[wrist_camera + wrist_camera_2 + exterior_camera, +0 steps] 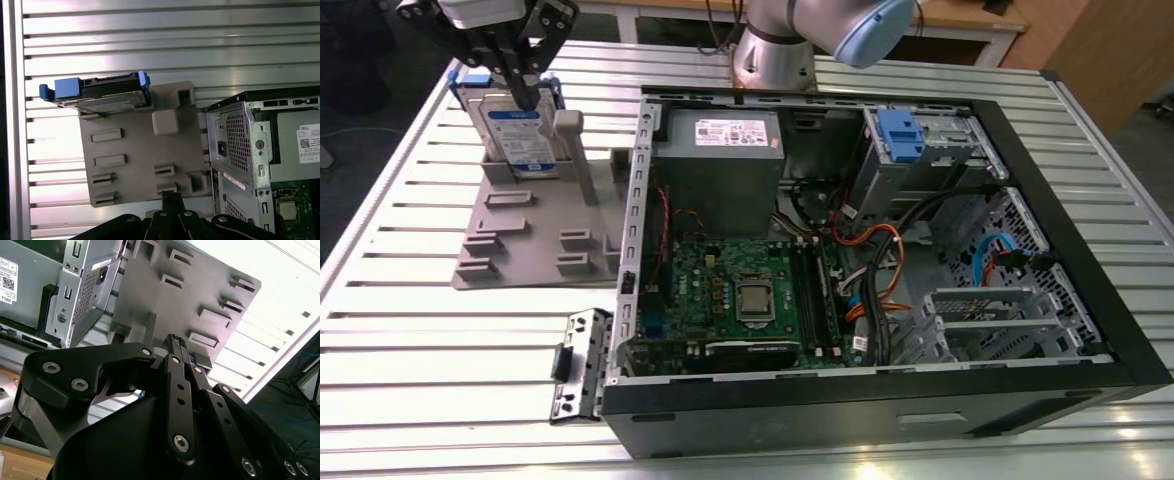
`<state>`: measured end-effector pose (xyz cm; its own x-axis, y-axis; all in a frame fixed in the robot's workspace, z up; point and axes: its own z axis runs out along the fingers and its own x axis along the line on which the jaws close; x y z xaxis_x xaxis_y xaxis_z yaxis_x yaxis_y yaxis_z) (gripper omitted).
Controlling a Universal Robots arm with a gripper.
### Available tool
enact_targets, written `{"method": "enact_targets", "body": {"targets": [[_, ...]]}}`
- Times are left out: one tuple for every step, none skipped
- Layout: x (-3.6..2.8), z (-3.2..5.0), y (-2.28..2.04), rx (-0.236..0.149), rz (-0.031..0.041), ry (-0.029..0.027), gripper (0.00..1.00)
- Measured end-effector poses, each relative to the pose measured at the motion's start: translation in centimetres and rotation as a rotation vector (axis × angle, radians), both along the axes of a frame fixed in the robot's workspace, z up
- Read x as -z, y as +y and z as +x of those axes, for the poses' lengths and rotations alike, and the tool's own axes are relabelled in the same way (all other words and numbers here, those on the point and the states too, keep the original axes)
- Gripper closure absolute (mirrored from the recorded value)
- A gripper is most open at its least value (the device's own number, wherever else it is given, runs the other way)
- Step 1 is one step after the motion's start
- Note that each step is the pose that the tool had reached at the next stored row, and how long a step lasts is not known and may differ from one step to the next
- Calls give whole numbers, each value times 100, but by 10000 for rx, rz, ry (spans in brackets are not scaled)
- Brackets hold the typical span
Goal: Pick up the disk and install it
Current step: 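Reach for the disk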
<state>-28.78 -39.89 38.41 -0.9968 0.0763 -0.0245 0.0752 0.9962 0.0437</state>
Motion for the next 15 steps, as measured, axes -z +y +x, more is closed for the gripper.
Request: {"method": "enact_targets", "body": {"targets": [[1,-11,0,0,0,0,90],[1,-21,0,0,0,0,90],[2,-31,0,-1,0,0,90],[3,-41,0,0,0,0,90],[4,-52,0,-1,0,-1,90],[4,-63,0,0,0,0,90],[4,-73,0,-1,-1,1,90],[5,-84,0,0,-1,1,90],[5,-95,0,0,0,0,90],[6,-106,0,0,0,1,90],[7,-116,0,-1,0,0,90],[7,-128,0,-1,0,0,90],[8,-139,0,-1,0,0,90],[9,-150,0,-1,0,0,90],[9,-161,0,-1,0,0,90]]}}
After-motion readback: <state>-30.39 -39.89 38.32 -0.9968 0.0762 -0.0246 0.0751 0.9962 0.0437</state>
